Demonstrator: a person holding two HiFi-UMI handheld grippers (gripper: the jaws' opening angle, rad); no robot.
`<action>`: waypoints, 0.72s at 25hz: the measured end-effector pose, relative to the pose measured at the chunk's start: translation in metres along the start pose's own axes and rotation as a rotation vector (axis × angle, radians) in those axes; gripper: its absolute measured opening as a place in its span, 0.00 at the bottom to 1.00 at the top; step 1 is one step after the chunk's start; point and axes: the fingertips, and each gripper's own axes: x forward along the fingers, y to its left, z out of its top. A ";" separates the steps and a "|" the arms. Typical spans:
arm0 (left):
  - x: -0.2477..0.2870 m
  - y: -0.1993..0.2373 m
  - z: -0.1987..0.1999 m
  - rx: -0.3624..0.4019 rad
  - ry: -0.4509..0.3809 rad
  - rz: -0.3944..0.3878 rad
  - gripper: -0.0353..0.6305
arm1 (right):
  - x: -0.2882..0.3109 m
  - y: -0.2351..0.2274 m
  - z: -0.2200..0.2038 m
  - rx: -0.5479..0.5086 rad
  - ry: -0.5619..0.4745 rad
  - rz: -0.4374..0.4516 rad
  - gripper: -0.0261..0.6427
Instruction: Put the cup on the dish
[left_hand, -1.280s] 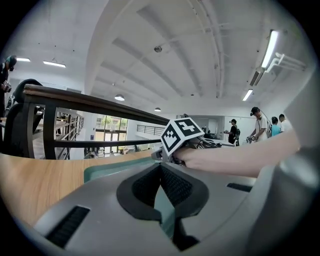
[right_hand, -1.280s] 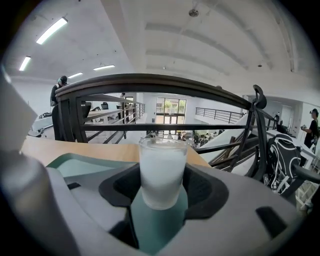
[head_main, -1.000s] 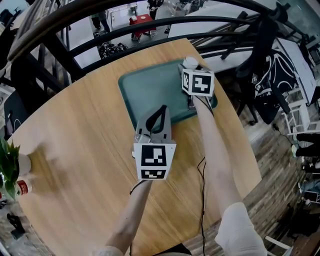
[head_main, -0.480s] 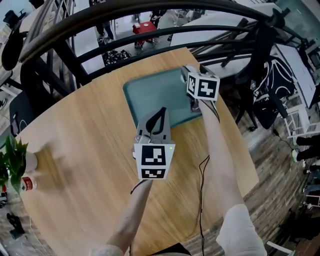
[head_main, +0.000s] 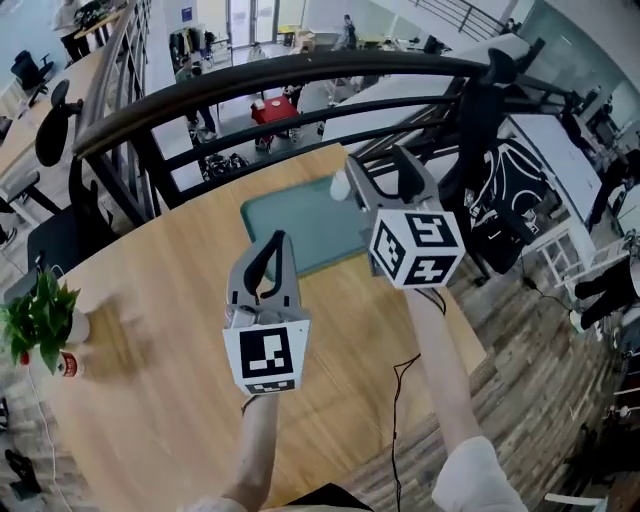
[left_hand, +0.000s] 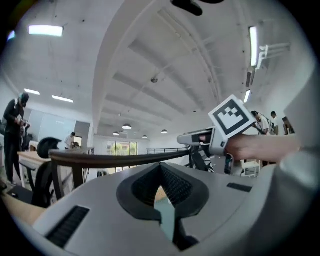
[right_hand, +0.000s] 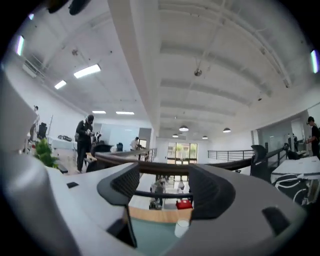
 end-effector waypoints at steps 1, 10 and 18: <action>-0.014 -0.001 0.023 0.021 -0.032 0.004 0.07 | -0.024 0.010 0.027 0.016 -0.053 0.015 0.47; -0.152 -0.038 0.147 0.047 -0.205 0.030 0.07 | -0.223 0.078 0.140 -0.124 -0.296 -0.036 0.46; -0.259 -0.087 0.163 0.100 -0.281 -0.017 0.07 | -0.360 0.151 0.128 -0.141 -0.306 -0.022 0.07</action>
